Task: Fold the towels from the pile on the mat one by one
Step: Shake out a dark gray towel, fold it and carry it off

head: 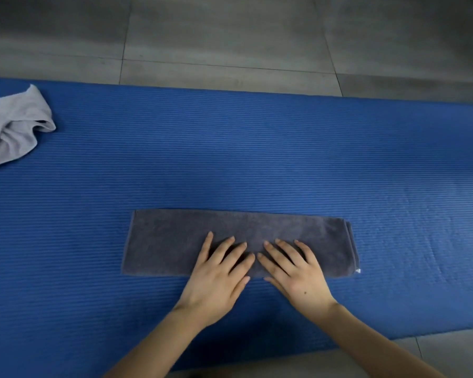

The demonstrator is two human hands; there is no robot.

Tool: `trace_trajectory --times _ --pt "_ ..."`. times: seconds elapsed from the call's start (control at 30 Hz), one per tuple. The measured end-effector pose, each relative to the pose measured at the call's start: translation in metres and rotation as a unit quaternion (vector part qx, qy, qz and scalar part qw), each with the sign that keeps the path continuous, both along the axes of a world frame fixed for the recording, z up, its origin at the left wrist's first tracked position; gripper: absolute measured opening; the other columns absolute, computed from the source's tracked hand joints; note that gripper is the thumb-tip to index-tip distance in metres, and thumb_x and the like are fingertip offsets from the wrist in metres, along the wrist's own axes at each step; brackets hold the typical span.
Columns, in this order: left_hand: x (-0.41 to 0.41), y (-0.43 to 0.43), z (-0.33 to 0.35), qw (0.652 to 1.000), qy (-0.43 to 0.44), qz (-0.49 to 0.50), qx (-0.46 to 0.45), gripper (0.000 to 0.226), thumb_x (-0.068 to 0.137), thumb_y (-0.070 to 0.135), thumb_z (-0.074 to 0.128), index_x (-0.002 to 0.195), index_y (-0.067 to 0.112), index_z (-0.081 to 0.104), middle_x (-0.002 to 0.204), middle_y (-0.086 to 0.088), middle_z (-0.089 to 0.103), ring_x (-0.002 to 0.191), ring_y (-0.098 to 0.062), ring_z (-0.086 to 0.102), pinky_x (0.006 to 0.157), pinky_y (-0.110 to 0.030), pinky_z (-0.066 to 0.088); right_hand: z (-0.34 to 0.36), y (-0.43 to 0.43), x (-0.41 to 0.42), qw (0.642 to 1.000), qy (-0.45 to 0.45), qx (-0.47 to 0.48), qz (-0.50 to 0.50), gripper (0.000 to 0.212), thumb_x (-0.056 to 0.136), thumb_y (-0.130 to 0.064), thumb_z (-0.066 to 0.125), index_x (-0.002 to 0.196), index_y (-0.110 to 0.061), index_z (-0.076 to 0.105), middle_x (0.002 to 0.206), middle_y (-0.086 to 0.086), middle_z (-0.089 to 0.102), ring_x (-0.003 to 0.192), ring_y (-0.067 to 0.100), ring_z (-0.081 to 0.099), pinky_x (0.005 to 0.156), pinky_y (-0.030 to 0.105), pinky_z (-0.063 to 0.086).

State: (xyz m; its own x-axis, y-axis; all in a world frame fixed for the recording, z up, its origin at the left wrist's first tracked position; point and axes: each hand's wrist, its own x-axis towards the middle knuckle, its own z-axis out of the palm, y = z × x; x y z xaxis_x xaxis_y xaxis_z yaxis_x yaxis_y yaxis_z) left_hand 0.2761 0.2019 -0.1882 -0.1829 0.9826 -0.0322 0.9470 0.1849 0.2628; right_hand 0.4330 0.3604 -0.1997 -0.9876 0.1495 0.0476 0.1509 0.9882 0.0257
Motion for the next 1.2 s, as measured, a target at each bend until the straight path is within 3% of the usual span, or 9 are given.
trace_trajectory --times 0.27,0.47,0.6,0.67,0.8,0.93,1.03,1.1,1.2 --pt "0.004 0.011 0.013 0.995 0.040 0.045 0.074 0.044 0.080 0.047 0.059 0.108 0.014 0.067 0.109 0.000 0.068 0.106 -0.019 0.061 0.106 -0.057 0.025 0.056 0.011 -0.039 1.000 -0.008 -0.007 -0.015 0.015 0.078 -0.024 0.069 0.092 -0.030 0.070 0.085 -0.016 0.070 0.080 0.013 0.065 0.089 0.037 0.030" --pt "-0.026 0.052 0.047 0.983 -0.039 0.139 0.109 0.034 0.081 0.042 0.052 0.097 0.014 0.062 0.066 -0.001 0.068 0.063 -0.023 0.065 0.079 -0.033 0.039 0.125 0.051 -0.108 0.954 -0.278 -0.088 -0.071 0.031 0.096 -0.041 0.041 0.124 -0.039 0.052 0.122 -0.010 0.061 0.117 0.018 0.047 0.108 0.047 0.015" --pt "-0.060 0.078 0.085 0.955 -0.188 0.225 0.034 0.047 0.087 0.046 0.055 0.127 0.025 0.043 0.083 -0.002 0.066 0.089 -0.028 0.062 0.076 -0.034 0.038 0.127 0.053 -0.109 0.966 0.060 -0.078 -0.238 0.030 0.088 -0.041 0.051 0.111 -0.026 0.065 0.106 -0.002 0.067 0.102 0.027 0.058 0.097 0.048 0.032" --pt "-0.073 0.085 0.097 0.936 -0.250 0.245 0.023 0.049 0.085 0.046 0.058 0.129 0.032 0.042 0.086 0.002 0.062 0.096 -0.024 0.060 0.077 -0.032 0.039 0.128 0.032 -0.091 0.896 0.212 -0.117 -0.373 0.035 0.087 -0.043 0.047 0.108 -0.021 0.064 0.090 -0.002 0.069 0.084 0.027 0.061 0.080 0.042 0.042" --pt "-0.082 0.092 0.117 0.858 -0.432 0.265 0.082 0.046 0.084 0.038 0.064 0.128 0.040 0.047 0.118 0.015 0.057 0.104 -0.010 0.058 0.095 -0.032 0.044 0.125 -0.004 -0.073 0.754 0.152 -0.394 -0.504 0.065 0.086 -0.063 0.046 0.140 -0.029 0.033 0.094 -0.012 0.062 0.095 0.016 0.060 0.085 0.034 0.043" --pt "-0.068 0.089 0.137 0.792 -0.518 0.288 0.148 0.040 0.088 0.032 0.062 0.126 0.036 0.052 0.110 0.026 0.054 0.096 0.004 0.057 0.082 -0.016 0.044 0.132 -0.009 -0.083 0.512 0.220 -0.697 -0.451 0.076 0.088 -0.054 0.050 0.150 -0.031 0.011 0.140 -0.015 0.038 0.127 0.002 0.036 0.099 0.020 0.027" --pt "-0.056 0.086 0.146 0.756 -0.551 0.305 0.176 0.036 0.087 0.031 0.063 0.122 0.038 0.055 0.105 0.014 0.064 0.095 -0.002 0.062 0.084 -0.020 0.048 0.137 -0.002 -0.086 0.478 0.276 -0.723 -0.416 0.076 0.088 -0.047 0.056 0.150 -0.033 0.015 0.146 -0.013 0.038 0.124 -0.004 0.042 0.100 0.019 0.033" --pt "-0.051 0.085 0.152 0.736 -0.575 0.300 0.192 0.035 0.087 0.029 0.063 0.119 0.039 0.055 0.098 0.008 0.068 0.089 0.000 0.064 0.077 -0.015 0.049 0.145 0.002 -0.085 0.482 0.314 -0.718 -0.393 0.070 0.089 -0.037 0.059 0.148 -0.036 0.021 0.117 -0.021 0.053 0.093 -0.020 0.053 0.081 0.008 0.042" --pt "-0.045 0.082 0.159 0.732 -0.584 0.285 0.204 0.040 0.087 0.028 0.062 0.123 0.042 0.051 0.098 0.004 0.068 0.089 0.004 0.064 0.074 -0.009 0.048 0.153 0.011 -0.079 0.551 0.348 -0.664 -0.366 0.067 0.087 -0.031 0.062 0.144 -0.038 0.028 0.073 -0.018 0.055 0.071 -0.011 0.058 0.071 0.007 0.046"
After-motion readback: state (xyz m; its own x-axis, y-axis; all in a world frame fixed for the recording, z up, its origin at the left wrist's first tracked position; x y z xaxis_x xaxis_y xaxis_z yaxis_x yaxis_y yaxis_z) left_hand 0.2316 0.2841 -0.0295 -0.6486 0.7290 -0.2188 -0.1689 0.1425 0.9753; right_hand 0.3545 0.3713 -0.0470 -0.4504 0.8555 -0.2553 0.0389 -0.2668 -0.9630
